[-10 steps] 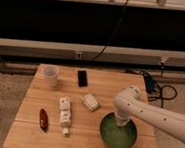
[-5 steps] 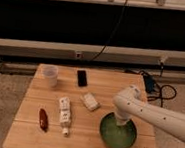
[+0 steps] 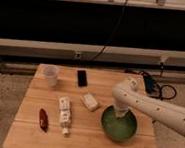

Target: Push the ceramic bowl across the table

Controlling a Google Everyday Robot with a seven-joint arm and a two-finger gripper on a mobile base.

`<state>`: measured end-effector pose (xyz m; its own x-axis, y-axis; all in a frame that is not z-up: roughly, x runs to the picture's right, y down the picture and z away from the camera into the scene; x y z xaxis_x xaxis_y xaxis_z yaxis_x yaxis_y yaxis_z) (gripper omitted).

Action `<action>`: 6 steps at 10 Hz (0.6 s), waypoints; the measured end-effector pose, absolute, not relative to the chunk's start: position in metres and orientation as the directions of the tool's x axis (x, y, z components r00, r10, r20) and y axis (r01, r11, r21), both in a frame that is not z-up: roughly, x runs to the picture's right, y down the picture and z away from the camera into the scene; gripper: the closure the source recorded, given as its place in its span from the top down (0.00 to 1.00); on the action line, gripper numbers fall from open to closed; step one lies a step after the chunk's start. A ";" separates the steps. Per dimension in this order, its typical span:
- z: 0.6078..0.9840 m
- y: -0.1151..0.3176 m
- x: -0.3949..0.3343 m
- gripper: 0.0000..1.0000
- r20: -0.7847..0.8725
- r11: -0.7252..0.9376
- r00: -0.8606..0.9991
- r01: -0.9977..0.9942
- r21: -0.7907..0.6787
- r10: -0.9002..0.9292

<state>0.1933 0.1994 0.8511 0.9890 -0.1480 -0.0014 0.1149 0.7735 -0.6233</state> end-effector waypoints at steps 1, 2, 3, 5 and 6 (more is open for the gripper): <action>0.856 0.192 0.193 0.04 0.000 0.775 0.988 0.119 -0.621 -0.152; 0.867 0.178 0.191 0.04 0.003 0.778 0.987 0.130 -0.615 -0.163; 0.873 0.170 0.190 0.04 0.005 0.779 0.986 0.136 -0.613 -0.169; 0.878 0.163 0.193 0.04 0.004 0.778 0.984 0.143 -0.612 -0.178; 0.881 0.159 0.193 0.04 0.005 0.779 0.983 0.147 -0.609 -0.182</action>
<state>0.1931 0.1587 0.8807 0.9833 -0.1819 0.0046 0.1470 0.7794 -0.6090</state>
